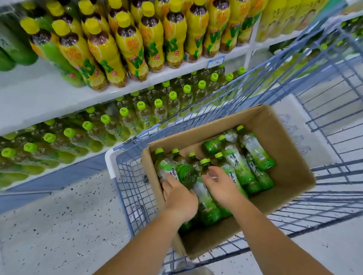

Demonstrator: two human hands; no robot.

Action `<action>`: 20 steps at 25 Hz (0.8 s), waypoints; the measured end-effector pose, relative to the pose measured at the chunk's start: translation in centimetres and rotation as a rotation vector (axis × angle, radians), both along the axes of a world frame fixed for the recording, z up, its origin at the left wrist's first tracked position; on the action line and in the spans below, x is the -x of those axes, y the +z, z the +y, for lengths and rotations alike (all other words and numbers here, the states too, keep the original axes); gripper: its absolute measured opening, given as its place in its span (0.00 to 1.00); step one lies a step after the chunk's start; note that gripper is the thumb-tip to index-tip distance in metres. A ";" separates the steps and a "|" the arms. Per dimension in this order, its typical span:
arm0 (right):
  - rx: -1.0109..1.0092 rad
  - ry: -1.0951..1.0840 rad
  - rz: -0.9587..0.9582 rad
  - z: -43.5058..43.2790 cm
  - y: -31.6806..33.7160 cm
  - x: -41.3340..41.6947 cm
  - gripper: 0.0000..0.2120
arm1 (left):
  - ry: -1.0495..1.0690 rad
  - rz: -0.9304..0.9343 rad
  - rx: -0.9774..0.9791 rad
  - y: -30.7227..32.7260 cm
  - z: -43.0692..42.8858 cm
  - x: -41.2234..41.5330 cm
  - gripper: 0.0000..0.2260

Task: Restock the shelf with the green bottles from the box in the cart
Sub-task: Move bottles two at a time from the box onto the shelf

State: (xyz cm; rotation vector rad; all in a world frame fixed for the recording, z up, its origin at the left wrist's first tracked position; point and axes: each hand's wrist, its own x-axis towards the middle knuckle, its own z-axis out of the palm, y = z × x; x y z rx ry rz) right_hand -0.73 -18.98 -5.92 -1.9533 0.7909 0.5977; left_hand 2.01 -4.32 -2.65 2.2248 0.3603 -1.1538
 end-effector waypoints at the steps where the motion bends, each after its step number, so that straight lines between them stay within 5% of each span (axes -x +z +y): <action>1: 0.009 0.093 0.001 0.1 -1.0 -0.9 0.32 | -0.021 0.004 0.000 -0.9 -0.1 0.0 0.45; 5: 0.039 0.404 -0.039 1.3 -4.3 -3.5 0.44 | -0.147 -0.067 -0.106 -2.8 -0.7 0.8 0.51; 11: 0.121 0.444 -0.221 2.0 -7.7 -4.3 0.39 | -0.213 -0.217 -0.392 -5.7 -2.5 1.1 0.49; 16: 0.100 0.309 -0.262 -1.0 -4.8 0.6 0.38 | -0.166 -0.302 -0.333 -5.9 -2.7 1.5 0.51; 20: 0.141 0.224 -0.241 -3.1 -2.5 4.3 0.36 | -0.024 -0.201 -0.171 -6.1 -1.8 -0.3 0.55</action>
